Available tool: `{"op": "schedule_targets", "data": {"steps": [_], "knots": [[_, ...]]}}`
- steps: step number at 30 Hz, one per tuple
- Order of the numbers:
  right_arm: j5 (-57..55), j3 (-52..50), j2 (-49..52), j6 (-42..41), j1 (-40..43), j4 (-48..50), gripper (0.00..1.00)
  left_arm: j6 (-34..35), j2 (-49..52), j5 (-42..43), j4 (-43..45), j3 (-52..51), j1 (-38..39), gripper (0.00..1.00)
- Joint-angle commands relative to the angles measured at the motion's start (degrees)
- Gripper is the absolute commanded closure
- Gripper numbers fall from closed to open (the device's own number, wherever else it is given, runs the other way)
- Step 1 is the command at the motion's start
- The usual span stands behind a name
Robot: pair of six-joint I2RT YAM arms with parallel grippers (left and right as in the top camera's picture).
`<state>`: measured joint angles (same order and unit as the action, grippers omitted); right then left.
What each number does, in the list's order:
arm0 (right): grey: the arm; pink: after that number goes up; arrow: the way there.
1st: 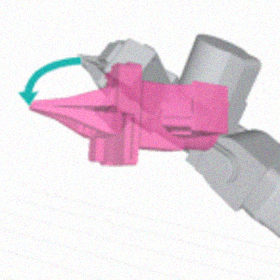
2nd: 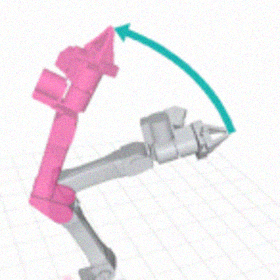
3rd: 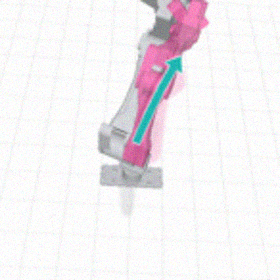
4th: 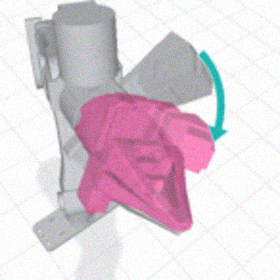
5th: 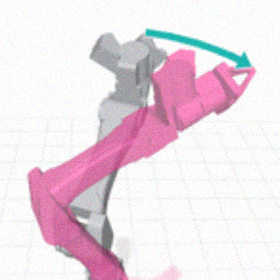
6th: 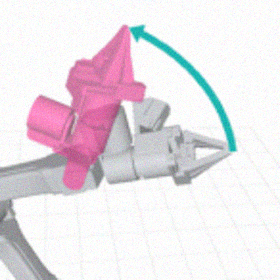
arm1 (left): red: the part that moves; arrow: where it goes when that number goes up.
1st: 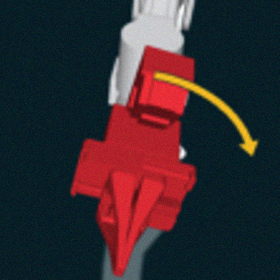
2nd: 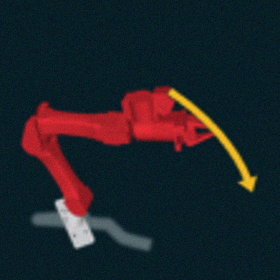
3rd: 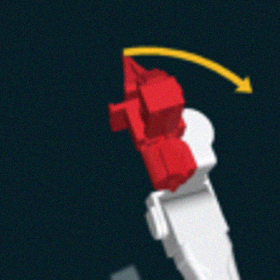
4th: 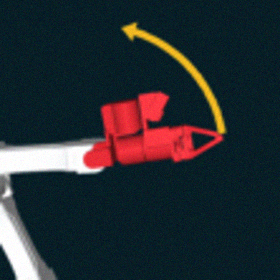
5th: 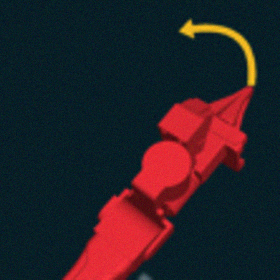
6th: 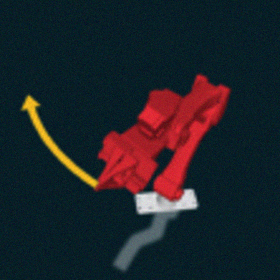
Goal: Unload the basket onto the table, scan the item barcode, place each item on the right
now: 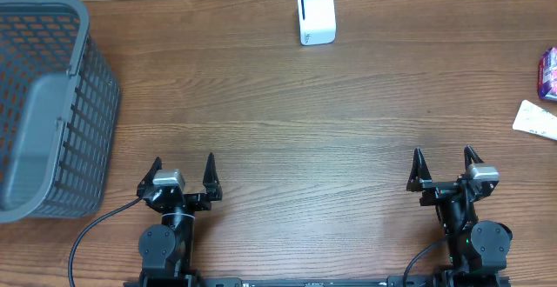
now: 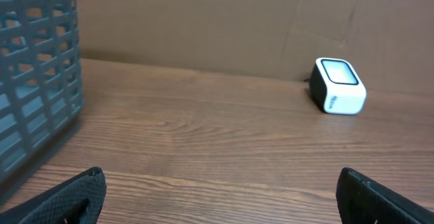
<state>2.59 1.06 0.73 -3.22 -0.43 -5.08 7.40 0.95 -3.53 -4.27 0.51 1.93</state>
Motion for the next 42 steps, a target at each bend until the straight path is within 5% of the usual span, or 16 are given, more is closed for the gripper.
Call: {"op": "schedule_targets", "data": {"steps": [1,42], "knots": [[0.0,-0.6,-0.6,-0.2,-0.3,0.4,0.00,0.9,-0.8,-0.7,0.2,-0.2,-1.1,0.00],[0.0,-0.6,-0.6,-0.2,-0.3,0.4,0.00,-5.7,-0.8,0.3,0.1,-0.2,-1.4,0.00]]}}
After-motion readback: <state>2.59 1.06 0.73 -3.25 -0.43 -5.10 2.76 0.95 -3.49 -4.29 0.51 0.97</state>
